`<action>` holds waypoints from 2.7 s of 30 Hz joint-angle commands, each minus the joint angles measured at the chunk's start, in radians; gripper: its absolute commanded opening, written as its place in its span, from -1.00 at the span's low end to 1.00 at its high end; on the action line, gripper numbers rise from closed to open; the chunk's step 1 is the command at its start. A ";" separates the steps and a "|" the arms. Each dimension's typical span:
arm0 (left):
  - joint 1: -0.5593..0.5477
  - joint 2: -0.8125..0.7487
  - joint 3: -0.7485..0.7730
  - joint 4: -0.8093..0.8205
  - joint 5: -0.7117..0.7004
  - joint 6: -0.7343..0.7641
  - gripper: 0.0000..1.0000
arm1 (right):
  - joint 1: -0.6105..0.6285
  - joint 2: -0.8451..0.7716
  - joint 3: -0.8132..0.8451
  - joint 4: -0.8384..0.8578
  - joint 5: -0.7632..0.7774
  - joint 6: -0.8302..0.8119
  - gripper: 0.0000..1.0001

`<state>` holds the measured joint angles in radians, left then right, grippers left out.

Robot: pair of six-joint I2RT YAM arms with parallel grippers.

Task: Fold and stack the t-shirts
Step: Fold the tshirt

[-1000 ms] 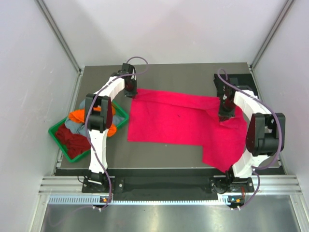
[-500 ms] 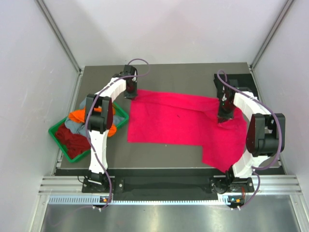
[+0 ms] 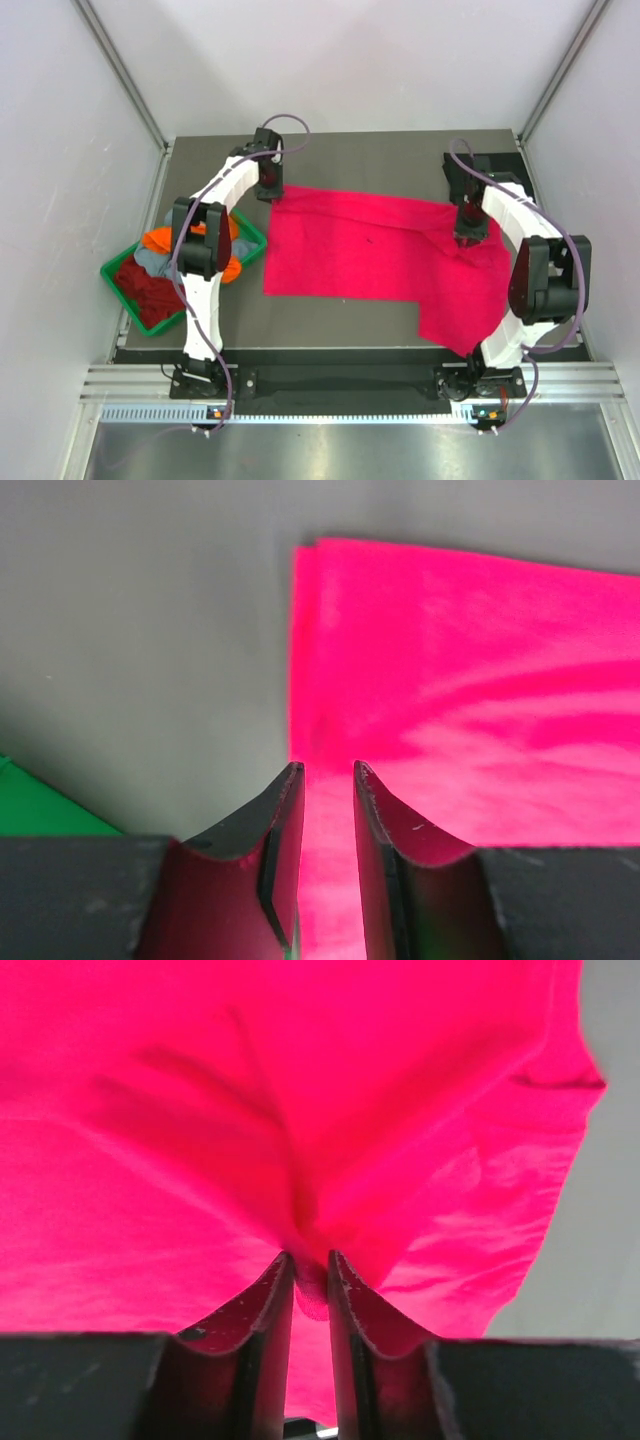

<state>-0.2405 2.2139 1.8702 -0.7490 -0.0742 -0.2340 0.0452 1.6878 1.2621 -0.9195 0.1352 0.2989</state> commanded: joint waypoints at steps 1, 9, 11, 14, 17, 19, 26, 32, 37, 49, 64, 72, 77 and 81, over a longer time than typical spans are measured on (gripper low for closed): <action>-0.003 -0.105 0.038 0.011 0.101 0.005 -0.36 | 0.074 -0.033 0.092 -0.035 0.106 0.032 -0.60; -0.005 -0.082 -0.002 0.129 0.339 -0.034 -0.35 | 0.237 0.009 0.095 -0.019 0.153 0.014 -0.65; -0.003 -0.063 -0.016 0.143 0.375 -0.054 -0.35 | 0.248 0.027 0.100 -0.028 0.168 0.012 -0.65; 0.000 -0.013 0.015 0.096 0.322 -0.051 -0.36 | 0.252 0.038 0.112 -0.054 0.211 0.032 -0.67; 0.003 0.000 0.030 0.036 0.246 -0.028 -0.35 | 0.255 0.030 0.123 -0.058 0.218 0.014 -0.67; 0.004 -0.023 -0.015 0.066 0.208 -0.022 -0.28 | 0.286 0.012 0.117 -0.035 0.199 -0.033 -0.66; 0.029 -0.060 -0.054 0.076 0.116 -0.011 -0.21 | 0.332 0.062 0.054 0.051 0.122 -0.080 -0.69; 0.040 -0.042 -0.059 0.085 0.120 0.004 -0.15 | 0.329 0.092 0.016 0.097 0.164 -0.113 -0.69; 0.040 -0.026 -0.069 0.099 0.160 0.004 -0.17 | 0.317 0.153 0.010 0.111 0.224 -0.129 -0.77; 0.040 0.007 -0.059 0.094 0.134 0.021 -0.20 | 0.280 0.170 -0.006 0.122 0.307 -0.118 -0.69; 0.040 -0.003 -0.063 0.094 0.125 0.024 -0.20 | 0.203 0.194 -0.012 0.159 0.178 -0.145 -0.60; 0.038 -0.011 -0.065 0.091 0.119 0.025 -0.20 | 0.182 0.187 -0.036 0.179 0.116 -0.149 -0.63; 0.040 -0.014 -0.069 0.091 0.117 0.025 -0.20 | 0.174 0.190 -0.033 0.182 0.077 -0.144 -0.71; 0.038 -0.019 -0.069 0.089 0.117 0.027 -0.21 | 0.166 0.194 -0.038 0.180 0.061 -0.136 -0.68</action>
<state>-0.2028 2.2284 1.8084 -0.6800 0.0540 -0.2180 0.2276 1.8748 1.2503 -0.7750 0.2504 0.1524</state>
